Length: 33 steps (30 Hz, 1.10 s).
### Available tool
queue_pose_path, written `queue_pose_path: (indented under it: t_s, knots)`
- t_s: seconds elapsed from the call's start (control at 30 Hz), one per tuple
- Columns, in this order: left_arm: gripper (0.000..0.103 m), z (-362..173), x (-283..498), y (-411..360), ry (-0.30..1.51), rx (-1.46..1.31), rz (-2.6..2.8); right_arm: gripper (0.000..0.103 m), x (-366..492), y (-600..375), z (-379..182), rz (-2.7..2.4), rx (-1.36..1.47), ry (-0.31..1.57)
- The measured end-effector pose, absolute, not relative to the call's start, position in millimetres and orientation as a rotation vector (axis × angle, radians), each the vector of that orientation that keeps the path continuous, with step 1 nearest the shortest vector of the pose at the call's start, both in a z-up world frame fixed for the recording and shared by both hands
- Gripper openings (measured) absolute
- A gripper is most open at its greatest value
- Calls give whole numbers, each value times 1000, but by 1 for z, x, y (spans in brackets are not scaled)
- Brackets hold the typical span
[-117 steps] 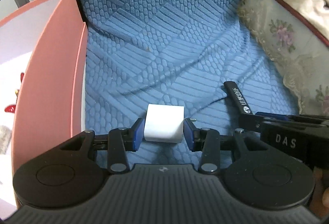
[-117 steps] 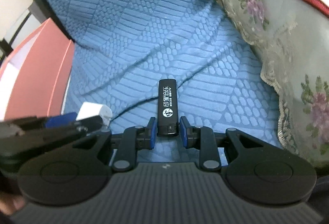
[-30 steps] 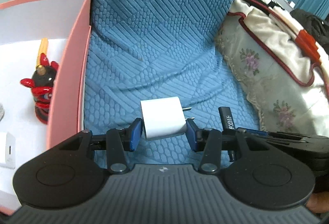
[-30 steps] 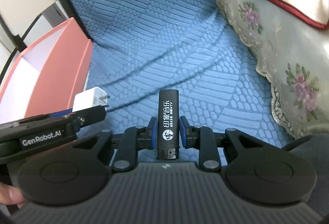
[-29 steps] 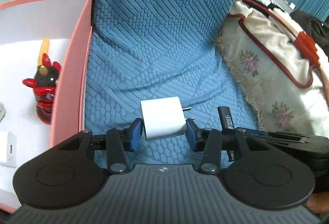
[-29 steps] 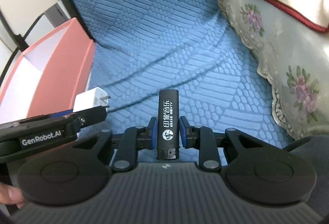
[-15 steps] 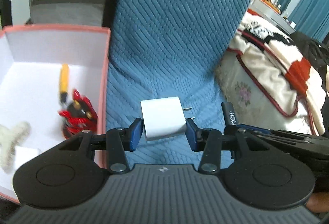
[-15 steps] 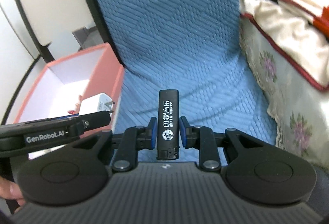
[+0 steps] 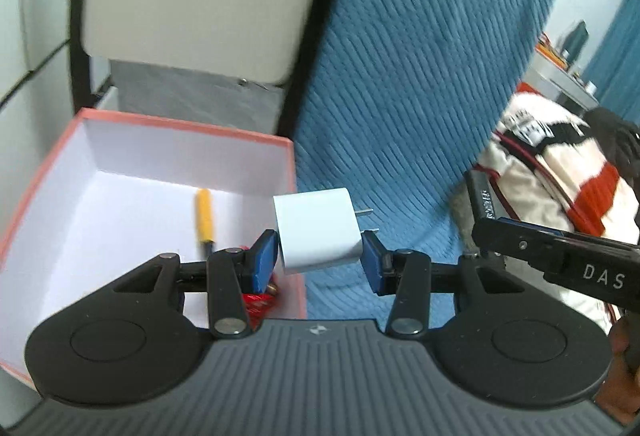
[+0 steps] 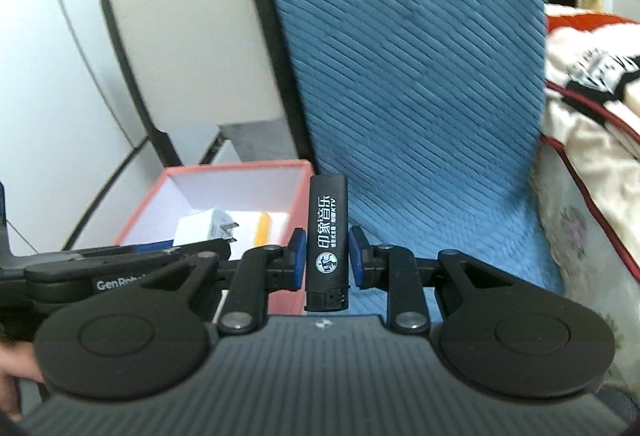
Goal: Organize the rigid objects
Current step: 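Open both tools to drop the charger and USB stick into the box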
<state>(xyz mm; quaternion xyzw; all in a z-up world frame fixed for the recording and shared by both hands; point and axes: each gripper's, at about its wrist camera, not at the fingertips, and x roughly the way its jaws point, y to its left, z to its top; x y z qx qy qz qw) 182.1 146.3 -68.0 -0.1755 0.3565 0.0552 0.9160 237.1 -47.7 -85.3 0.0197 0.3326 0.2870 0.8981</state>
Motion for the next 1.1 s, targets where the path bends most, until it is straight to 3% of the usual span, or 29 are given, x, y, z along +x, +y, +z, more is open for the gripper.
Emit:
queue_pose_path:
  t_s: [0.43,1.1]
  knots:
    - [51,-46,136,221,687,-392,229,27,215,34,-71,744,-38,681]
    - [51,-148,108,289,908,-479,318,27,203,106,-180,777,-171,946]
